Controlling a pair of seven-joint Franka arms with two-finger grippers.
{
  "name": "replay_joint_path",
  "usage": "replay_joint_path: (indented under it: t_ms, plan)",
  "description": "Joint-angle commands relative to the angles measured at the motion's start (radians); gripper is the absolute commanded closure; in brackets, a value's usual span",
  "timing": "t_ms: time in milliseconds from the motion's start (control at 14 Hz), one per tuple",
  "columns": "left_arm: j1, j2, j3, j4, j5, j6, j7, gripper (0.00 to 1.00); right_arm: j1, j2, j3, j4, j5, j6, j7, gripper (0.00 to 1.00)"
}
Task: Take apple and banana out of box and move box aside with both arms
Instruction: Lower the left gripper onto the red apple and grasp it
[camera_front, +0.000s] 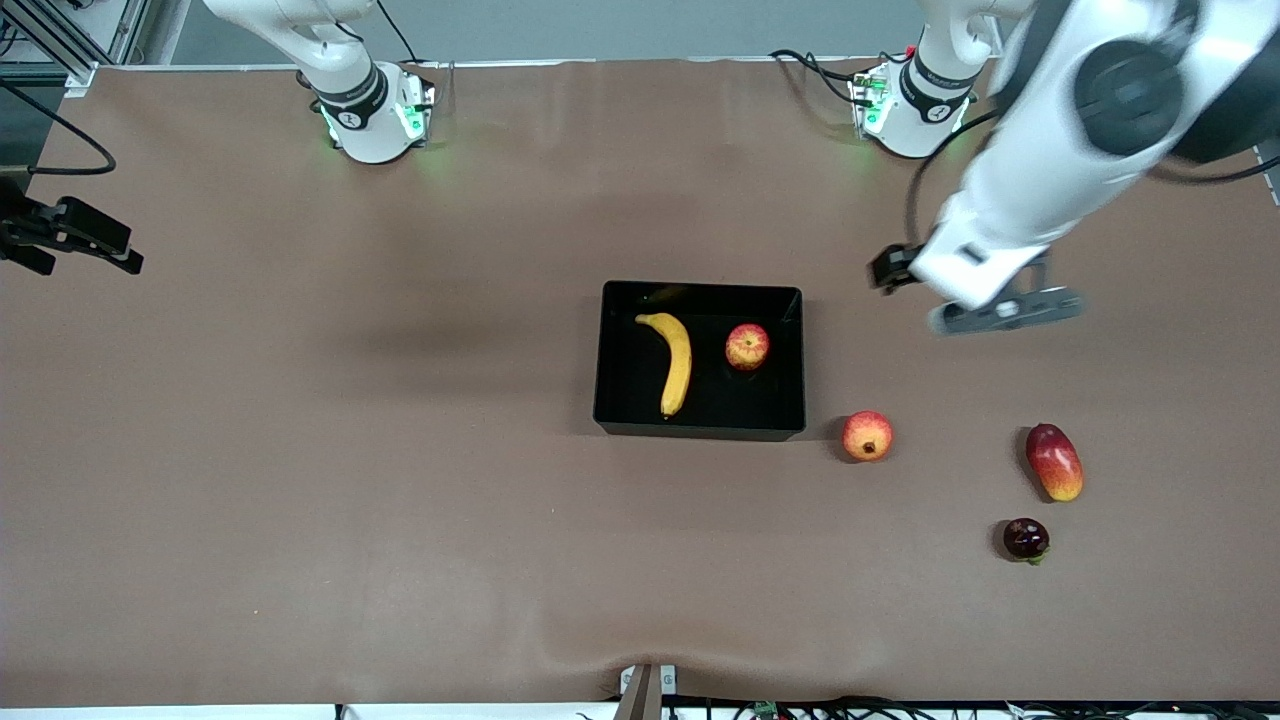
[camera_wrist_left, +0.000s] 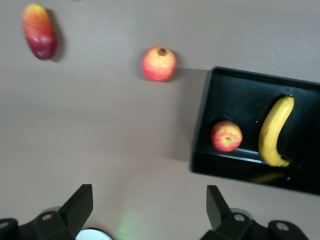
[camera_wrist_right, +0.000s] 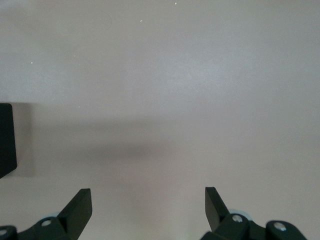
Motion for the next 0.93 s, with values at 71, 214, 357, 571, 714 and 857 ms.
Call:
replay_joint_path:
  t_ms: [71,214,357,571,714,857]
  plan:
    - [-0.095,0.088,0.004,-0.019,-0.004,0.110,-0.166,0.00,-0.010,-0.003,0.006,-0.003,0.001,-0.004,-0.004,0.00]
    - [-0.129,0.105,0.004,-0.093,-0.002,0.231,-0.244,0.00,-0.010,-0.003,0.006,-0.003,0.001,-0.004,-0.004,0.00]
    - [-0.149,0.107,0.004,-0.188,-0.004,0.366,-0.295,0.00,-0.010,-0.003,0.006,-0.003,0.001,-0.004,-0.004,0.00]
    - [-0.173,0.127,0.004,-0.297,0.001,0.540,-0.346,0.00,-0.010,-0.005,0.006,-0.003,0.001,-0.004,-0.004,0.00]
    - [-0.178,0.168,0.004,-0.305,0.001,0.578,-0.355,0.00,-0.010,-0.003,0.006,-0.003,0.001,-0.004,-0.004,0.00]
    - [-0.187,0.208,0.004,-0.305,0.013,0.608,-0.369,0.00,-0.010,-0.003,0.006,-0.003,0.001,-0.004,-0.004,0.00]
